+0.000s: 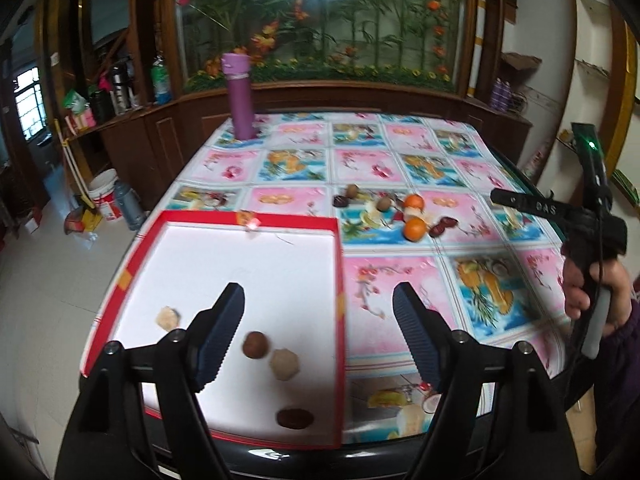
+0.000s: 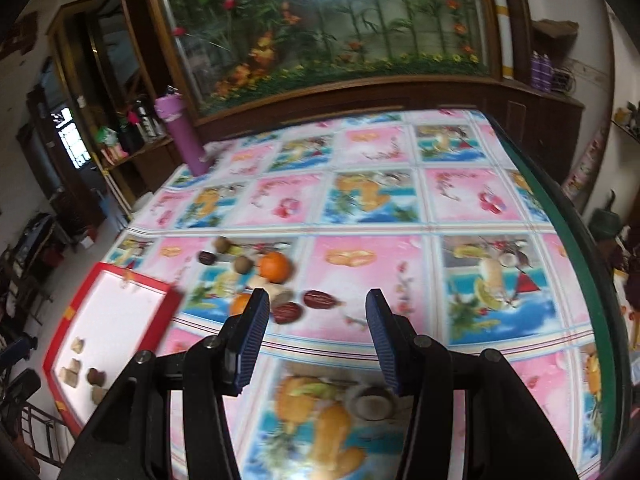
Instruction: Organize fruits
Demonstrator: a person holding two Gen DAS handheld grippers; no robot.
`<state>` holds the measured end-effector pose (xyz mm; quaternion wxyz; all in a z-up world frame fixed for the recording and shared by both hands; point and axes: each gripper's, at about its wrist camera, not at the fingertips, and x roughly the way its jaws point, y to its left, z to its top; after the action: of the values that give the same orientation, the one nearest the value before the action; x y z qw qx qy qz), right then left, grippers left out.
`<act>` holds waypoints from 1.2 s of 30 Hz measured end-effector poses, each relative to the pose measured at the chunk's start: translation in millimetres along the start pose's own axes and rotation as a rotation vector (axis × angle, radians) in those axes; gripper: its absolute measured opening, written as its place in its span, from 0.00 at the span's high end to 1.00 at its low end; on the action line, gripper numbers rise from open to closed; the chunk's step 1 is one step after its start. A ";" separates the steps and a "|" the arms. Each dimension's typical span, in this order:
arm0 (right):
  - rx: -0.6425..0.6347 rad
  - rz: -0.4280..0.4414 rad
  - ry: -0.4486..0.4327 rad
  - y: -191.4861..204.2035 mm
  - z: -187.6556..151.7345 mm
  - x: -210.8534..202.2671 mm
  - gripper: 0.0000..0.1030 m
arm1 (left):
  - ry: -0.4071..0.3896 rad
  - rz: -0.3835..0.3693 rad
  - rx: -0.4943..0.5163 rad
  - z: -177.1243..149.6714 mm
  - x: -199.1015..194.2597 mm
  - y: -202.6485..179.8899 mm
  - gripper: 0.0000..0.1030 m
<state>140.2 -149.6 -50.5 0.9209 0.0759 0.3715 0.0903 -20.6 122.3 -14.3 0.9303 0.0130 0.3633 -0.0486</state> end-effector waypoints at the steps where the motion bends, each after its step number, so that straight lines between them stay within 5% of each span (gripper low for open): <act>1: 0.010 -0.016 0.008 -4.3 0.2 3.3 0.52 | 0.004 -0.002 0.004 1.0 0.9 -2.1 0.25; 13: -0.017 0.001 0.030 -3.5 14.6 27.7 0.52 | 0.013 0.031 -0.020 29.0 16.1 1.8 0.25; 22: 0.058 0.065 0.085 -39.8 -4.1 44.0 0.52 | 0.078 -0.024 0.010 45.1 58.8 -25.3 0.25; 36: -0.181 0.023 0.204 2.0 -3.1 100.1 0.65 | 0.245 -0.101 0.101 39.2 114.0 -66.0 0.25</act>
<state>208.6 -125.1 -119.5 0.8804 -0.0126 0.4525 0.1413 82.6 45.0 -61.9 0.8734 0.0472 0.4716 -0.1115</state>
